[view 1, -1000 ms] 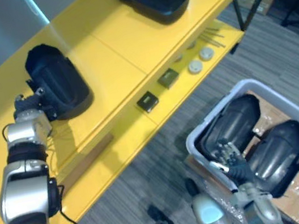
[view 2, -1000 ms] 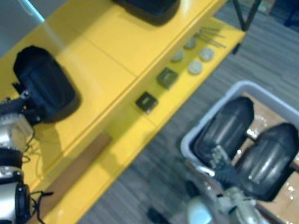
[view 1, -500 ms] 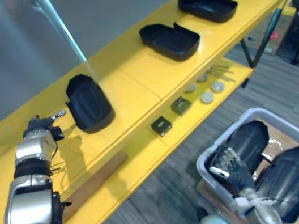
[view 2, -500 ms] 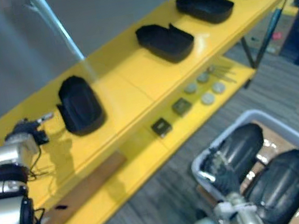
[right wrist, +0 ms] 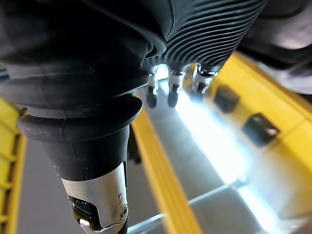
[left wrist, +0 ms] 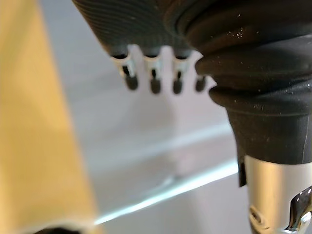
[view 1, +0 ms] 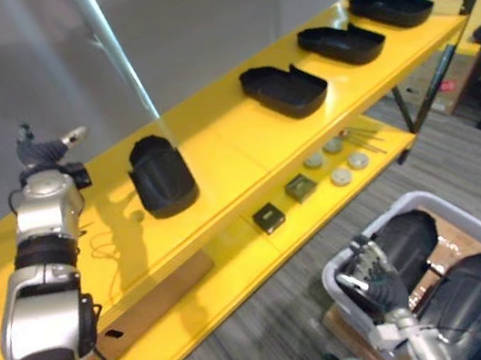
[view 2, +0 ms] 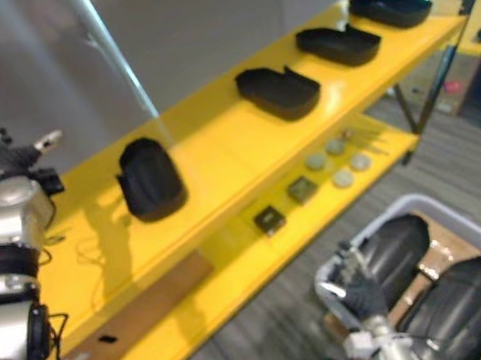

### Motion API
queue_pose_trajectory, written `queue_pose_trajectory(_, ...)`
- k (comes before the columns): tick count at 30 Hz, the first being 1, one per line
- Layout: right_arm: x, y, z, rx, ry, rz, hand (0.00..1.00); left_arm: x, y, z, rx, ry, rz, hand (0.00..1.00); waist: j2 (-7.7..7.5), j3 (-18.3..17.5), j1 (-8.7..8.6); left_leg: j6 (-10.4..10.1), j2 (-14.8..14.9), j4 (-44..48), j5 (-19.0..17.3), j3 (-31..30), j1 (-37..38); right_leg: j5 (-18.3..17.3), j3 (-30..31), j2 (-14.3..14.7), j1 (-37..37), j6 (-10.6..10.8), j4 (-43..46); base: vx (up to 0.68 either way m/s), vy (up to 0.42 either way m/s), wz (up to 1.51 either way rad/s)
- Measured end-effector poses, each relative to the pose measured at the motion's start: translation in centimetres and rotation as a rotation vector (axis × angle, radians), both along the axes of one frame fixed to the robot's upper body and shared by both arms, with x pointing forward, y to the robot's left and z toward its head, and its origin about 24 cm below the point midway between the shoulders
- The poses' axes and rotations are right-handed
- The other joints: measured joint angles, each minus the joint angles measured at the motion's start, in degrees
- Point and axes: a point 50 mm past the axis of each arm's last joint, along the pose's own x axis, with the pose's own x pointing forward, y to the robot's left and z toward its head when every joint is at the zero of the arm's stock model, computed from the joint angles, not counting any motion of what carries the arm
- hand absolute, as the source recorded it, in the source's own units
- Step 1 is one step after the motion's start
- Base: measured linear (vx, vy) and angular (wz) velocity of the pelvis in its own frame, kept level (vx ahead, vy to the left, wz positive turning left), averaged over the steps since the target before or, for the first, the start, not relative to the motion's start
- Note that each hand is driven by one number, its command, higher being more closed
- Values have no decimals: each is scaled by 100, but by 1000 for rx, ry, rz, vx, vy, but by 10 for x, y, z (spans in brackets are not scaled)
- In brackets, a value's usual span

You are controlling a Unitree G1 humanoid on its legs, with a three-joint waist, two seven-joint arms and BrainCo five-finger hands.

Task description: Walk over and take plastic housings, then place them on the shelf

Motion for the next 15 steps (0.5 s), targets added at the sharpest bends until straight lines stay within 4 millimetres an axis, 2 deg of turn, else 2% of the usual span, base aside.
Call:
queue_pose_trajectory(2,9,-2,9,-14,-50,-1,0,-17,-5,-9,4,-117,-25,0,-13,-97,99,-2,-3,0,12,-122,-39,1,-133,-6,55,1,-75,50,-5,30)
queue_pose_trajectory(4,17,-13,29,-53,-144,-33,0,-51,-12,-32,-35,-253,-21,0,-27,-218,299,11,-6,5,85,-330,-74,2,-331,-7,104,2,-81,88,-13,49)
queue_pose_trajectory(5,19,-16,36,-60,-174,-47,0,-62,-13,-38,-50,-282,-15,0,-36,-223,345,9,0,21,92,-406,-65,2,-423,-5,147,2,-84,61,-18,53)
queue_pose_trajectory(6,24,-26,49,-75,-233,-85,0,-83,-16,-50,-67,-328,1,0,-59,-236,462,7,6,23,101,-503,-28,1,-551,-2,249,1,-98,21,-23,52)
queue_pose_trajectory(7,28,-34,61,-88,-285,-122,0,-106,-17,-60,-67,-357,30,0,-96,-267,585,1,4,23,105,-633,12,1,-635,-2,349,0,-114,11,-20,50)
queue_pose_trajectory(8,30,-38,66,-93,-305,-136,0,-118,-18,-64,-72,-371,48,0,-125,-296,642,1,-2,23,105,-690,19,1,-688,-6,392,0,-132,-14,-17,47)
queue_pose_trajectory(10,35,-44,80,-100,-368,-174,0,-158,-23,-73,-51,-410,108,0,-205,-374,897,-10,-31,22,118,-887,23,-10,-896,-25,518,-13,-187,-40,-13,46)
queue_pose_trajectory(12,38,-41,86,-88,-394,-181,0,-177,-28,-78,-30,-404,139,0,-252,-401,1008,2,-89,12,141,-990,12,-50,-978,-72,579,-13,-237,-67,0,29)
queue_pose_trajectory(13,40,-32,97,-28,-445,-269,0,-217,-49,-99,-158,-420,206,0,-577,-199,1173,70,-203,-17,192,-1071,-80,-111,-1349,-223,646,124,-246,-45,7,6)
queue_pose_trajectory(15,40,-32,97,-28,-445,-269,0,-218,-49,-99,-158,-420,207,0,-575,-197,1172,70,-203,-18,192,-1069,-78,-114,-1351,-223,644,120,-244,0,0,0)
